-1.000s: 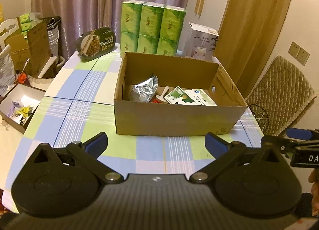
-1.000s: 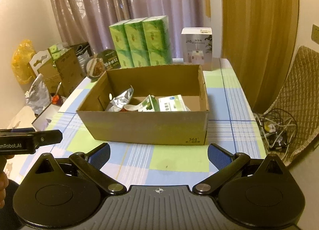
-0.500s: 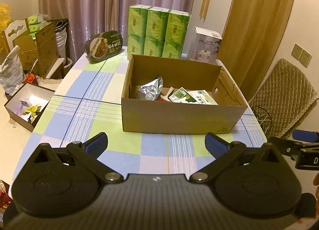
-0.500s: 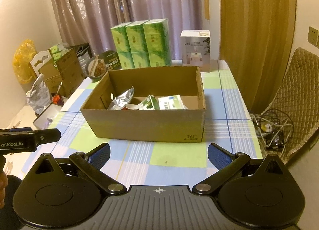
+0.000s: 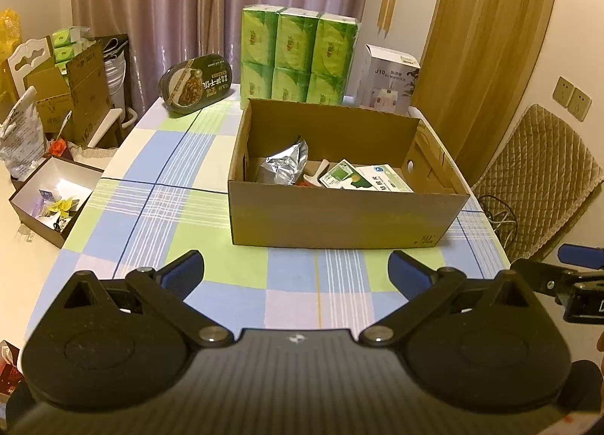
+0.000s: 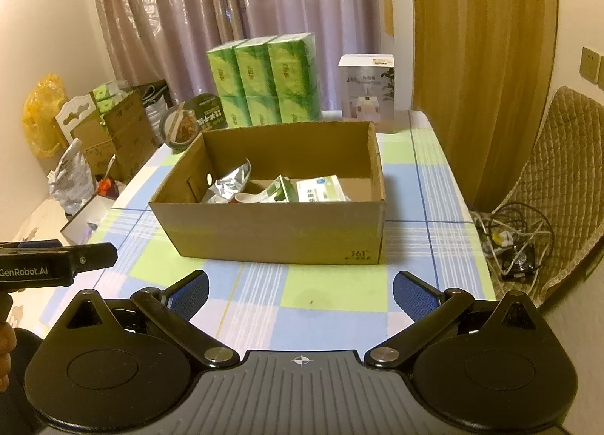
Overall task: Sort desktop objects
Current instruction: 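Withdraw both tools from the cardboard box back over the table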
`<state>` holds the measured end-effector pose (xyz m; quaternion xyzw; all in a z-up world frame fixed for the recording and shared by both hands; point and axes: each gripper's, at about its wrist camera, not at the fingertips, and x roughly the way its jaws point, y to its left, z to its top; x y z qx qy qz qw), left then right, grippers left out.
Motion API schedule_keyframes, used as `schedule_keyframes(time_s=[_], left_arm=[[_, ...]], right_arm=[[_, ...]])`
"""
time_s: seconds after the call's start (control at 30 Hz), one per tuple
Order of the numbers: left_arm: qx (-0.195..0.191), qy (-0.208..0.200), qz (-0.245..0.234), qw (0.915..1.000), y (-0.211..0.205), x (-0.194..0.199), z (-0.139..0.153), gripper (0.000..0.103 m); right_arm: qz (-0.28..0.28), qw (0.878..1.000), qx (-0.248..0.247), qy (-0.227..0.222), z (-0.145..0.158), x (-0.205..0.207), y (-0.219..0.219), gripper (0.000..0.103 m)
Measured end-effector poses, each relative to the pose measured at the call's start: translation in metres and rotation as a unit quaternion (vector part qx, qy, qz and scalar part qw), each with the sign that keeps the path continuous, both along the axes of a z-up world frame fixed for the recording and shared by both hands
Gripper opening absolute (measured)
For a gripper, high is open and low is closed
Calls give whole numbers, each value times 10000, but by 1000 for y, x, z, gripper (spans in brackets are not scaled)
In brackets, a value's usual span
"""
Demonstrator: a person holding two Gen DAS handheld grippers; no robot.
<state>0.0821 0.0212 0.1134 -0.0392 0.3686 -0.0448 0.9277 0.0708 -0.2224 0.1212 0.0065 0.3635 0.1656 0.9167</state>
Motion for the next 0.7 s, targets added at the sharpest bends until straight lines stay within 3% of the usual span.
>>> schedule_keyframes(time_s=[0.7], left_arm=[[-44,74,-86,9999,-4,-2,-11,102]], right_arm=[[-53,9999,1,146,-12,1,-5,101]])
